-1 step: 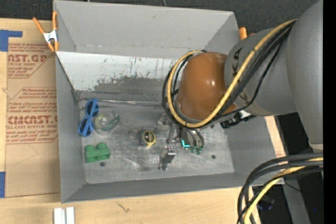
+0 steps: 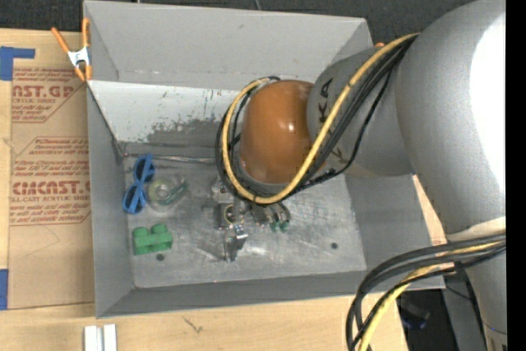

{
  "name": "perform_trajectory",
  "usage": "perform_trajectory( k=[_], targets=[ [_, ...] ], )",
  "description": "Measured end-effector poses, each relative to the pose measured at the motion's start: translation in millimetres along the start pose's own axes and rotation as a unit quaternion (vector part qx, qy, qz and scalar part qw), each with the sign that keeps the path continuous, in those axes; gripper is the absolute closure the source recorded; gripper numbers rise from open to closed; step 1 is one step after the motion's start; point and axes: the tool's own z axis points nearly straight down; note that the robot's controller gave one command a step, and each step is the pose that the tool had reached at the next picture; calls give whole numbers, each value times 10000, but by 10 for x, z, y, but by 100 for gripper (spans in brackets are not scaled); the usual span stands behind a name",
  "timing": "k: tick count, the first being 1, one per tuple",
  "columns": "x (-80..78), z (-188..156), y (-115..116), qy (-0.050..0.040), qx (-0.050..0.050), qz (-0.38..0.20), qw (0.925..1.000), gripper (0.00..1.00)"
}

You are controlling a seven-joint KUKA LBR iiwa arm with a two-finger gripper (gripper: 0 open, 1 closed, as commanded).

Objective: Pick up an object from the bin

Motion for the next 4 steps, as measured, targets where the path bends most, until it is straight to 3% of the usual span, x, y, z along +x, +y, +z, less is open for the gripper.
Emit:
perform_trajectory(
  k=[1, 2, 3, 4],
  targets=[
    [133, 198, -939, -51, 4, -599, 9982, 0],
    [-378, 213, -1611, -46, 18, -1153, 9933, 0],
    [192, 207, -999, -67, 24, -2283, 9736, 0],
    [-375, 164, -264, -32, -4, -2938, 9559, 0]
  ],
)
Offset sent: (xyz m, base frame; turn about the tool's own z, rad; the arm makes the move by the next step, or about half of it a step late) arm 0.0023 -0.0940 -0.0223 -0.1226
